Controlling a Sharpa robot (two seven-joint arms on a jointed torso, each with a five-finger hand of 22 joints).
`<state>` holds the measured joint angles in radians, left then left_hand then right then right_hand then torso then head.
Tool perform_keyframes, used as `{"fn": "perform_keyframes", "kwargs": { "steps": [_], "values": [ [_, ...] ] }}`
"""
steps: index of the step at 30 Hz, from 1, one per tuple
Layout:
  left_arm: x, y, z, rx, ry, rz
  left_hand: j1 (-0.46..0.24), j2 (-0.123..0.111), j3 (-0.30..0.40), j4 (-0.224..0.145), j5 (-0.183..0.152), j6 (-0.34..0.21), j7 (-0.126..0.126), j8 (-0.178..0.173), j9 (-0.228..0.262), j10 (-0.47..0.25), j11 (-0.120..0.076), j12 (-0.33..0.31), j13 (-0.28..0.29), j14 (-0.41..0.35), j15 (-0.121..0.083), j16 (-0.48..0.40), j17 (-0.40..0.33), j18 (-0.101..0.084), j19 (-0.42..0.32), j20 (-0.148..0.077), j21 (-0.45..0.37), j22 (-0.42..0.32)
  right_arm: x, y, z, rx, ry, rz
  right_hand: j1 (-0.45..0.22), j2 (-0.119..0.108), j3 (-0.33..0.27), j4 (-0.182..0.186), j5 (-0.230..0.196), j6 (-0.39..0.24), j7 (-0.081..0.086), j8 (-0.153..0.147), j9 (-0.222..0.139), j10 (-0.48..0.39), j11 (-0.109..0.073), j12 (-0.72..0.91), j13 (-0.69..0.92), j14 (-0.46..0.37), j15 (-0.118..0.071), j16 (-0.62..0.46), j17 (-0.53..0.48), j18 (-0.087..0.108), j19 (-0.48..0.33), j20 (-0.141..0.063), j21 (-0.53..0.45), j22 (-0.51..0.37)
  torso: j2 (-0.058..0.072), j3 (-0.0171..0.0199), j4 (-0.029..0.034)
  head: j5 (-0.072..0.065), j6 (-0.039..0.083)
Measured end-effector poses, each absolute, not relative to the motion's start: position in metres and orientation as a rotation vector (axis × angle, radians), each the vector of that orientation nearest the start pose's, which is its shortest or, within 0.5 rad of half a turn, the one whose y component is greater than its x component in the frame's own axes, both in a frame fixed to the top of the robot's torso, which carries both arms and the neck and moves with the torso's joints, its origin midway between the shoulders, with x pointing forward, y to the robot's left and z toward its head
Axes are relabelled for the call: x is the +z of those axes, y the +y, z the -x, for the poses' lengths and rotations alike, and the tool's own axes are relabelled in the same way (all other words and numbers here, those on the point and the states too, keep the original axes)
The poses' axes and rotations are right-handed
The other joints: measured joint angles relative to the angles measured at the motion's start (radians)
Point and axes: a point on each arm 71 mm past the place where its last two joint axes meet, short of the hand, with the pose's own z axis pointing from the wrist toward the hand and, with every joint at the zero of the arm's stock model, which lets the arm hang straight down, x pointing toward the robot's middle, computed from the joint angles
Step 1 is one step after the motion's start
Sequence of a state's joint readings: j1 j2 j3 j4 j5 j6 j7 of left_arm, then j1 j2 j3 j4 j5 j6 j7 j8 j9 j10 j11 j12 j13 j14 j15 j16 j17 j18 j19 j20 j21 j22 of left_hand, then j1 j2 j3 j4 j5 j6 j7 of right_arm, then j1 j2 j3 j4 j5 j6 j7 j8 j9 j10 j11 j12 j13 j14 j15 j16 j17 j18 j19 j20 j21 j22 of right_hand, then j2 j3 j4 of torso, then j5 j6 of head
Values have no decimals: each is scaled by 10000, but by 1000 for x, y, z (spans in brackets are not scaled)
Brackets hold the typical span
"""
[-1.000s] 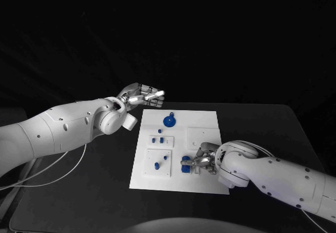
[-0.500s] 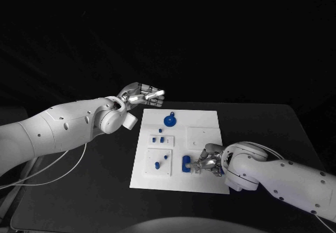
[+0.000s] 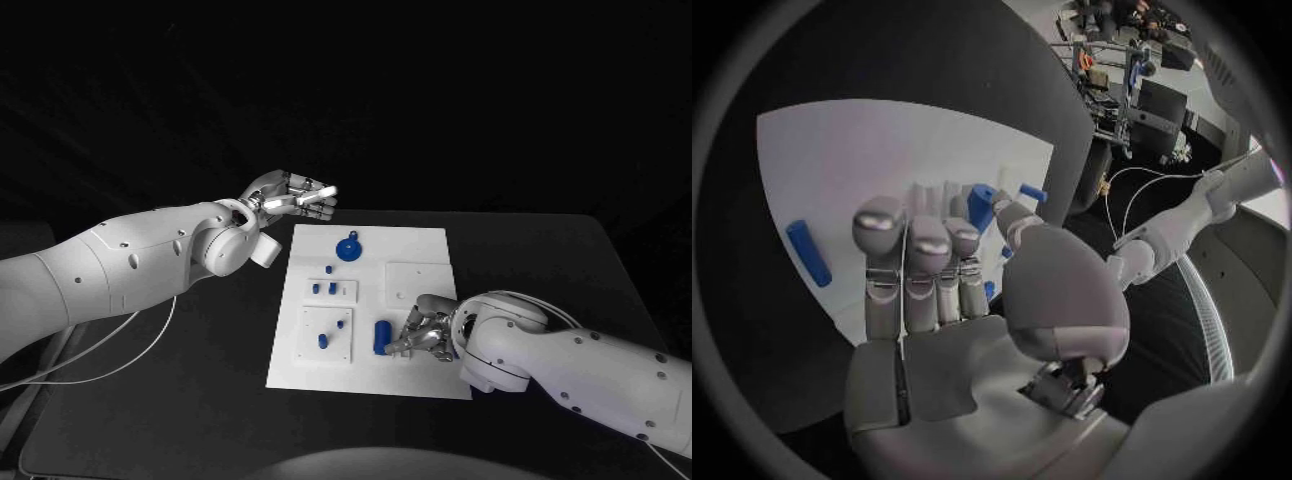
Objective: Assemble the parts on the task board
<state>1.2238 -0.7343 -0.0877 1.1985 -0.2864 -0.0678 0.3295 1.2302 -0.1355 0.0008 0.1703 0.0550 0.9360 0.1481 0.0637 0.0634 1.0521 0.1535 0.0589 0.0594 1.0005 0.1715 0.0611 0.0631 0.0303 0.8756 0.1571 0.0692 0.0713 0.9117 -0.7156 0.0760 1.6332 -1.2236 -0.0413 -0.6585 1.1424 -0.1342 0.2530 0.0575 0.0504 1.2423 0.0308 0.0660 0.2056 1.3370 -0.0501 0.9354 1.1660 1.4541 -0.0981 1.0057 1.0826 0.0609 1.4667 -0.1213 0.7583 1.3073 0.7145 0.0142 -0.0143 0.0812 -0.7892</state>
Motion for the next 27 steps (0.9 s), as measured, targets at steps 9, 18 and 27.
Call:
{"fn": "perform_keyframes", "kwargs": {
  "steps": [9, 18, 27],
  "values": [
    [-203, 237, -536, -14082, 16460, 8106, -117, 117, -13, -68, 0, 0, 0, 0, 0, 0, 0, 0, 0, 0, 0, 0, 0, 0, 0, 0, 0, 0, -299, -128, -409, 4728, 23476, -2222, -389, 386, 549, -67, 76, 2, -2, -1, -19, 70, -1, 48, 25, -6, 6, 109, -1, 0, 0, 0, 83, 0, 0, -9, 14, -10, -35],
    [-204, 237, -536, -14071, 16469, 8115, -155, 155, -14, -68, 0, -28, 28, 0, 0, -3, 3, 0, 0, 0, 0, 0, 0, -1, 0, 0, 0, 0, -300, -126, -410, 4804, 23448, -2157, -707, 647, 1456, -648, 36, 0, -3, -1, -35, 70, -1, 48, 25, -6, 7, 110, -11, 1, 0, 0, 122, 0, 0, -14, 12, 9, -47],
    [-204, 237, -537, -14073, 16490, 8119, -187, 187, -14, -67, 0, -54, 128, 0, 0, -55, 55, 0, 0, 0, 0, 0, 0, 0, 0, 0, 0, -1, -301, -125, -409, 4973, 23496, -2035, -1082, 832, 2019, -1210, 815, -2, -5, 4, -12, 70, -1, 48, 42, -7, 7, 109, -34, 0, 0, 1, 121, 0, 0, -6, 2, -1, -50]
  ]
}}
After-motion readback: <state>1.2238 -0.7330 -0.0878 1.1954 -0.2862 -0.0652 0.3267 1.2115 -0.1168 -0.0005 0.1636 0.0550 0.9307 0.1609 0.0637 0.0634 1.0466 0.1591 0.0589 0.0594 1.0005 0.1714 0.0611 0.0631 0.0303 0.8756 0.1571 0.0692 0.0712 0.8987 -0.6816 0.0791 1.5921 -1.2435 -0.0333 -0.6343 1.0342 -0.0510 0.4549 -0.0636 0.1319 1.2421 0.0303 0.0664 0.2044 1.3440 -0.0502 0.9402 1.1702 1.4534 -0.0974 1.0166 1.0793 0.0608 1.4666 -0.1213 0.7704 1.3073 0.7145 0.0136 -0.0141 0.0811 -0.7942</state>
